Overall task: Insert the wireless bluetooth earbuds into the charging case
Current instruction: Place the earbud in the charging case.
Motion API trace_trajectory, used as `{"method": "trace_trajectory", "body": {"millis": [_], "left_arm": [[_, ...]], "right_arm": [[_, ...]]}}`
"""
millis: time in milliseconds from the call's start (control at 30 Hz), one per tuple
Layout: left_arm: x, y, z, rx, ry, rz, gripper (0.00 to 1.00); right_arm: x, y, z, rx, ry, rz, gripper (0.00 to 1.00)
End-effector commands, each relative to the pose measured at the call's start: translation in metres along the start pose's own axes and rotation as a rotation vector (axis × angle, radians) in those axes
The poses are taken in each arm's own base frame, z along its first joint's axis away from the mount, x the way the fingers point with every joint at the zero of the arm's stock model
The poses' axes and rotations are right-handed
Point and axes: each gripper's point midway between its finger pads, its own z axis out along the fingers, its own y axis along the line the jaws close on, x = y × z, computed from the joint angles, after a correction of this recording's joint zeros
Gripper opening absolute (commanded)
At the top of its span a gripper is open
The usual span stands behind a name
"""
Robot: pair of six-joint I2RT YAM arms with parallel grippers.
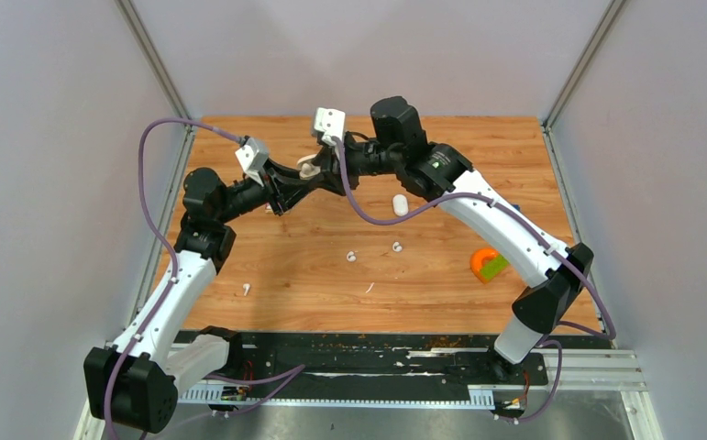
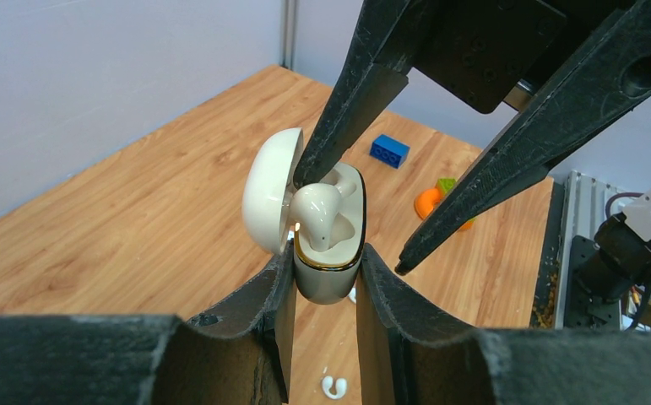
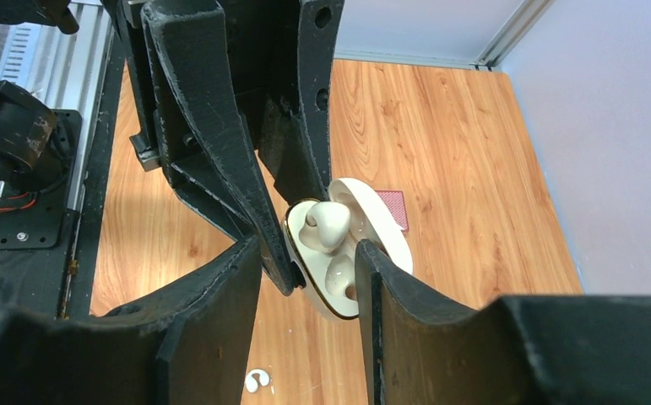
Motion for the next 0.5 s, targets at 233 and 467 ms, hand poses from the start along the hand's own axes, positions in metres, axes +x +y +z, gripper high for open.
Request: {"method": "trace_trajectory", "body": {"millis": [233,467], "left_arm": [[-0.0126,0.0029,0.002,-0.009,-0.043,0.034,0.0],[-0.0113,0.0026,0.0019,-0.007,-0.041,0.032,0.0]], "right_arm": [[-0.0157,0.006,-0.0166,0.023,-0.022,-0.046,0.45],[-0.0178,0.0068,-0.0081,0.009,-0.032,-0.042,0.48]]}}
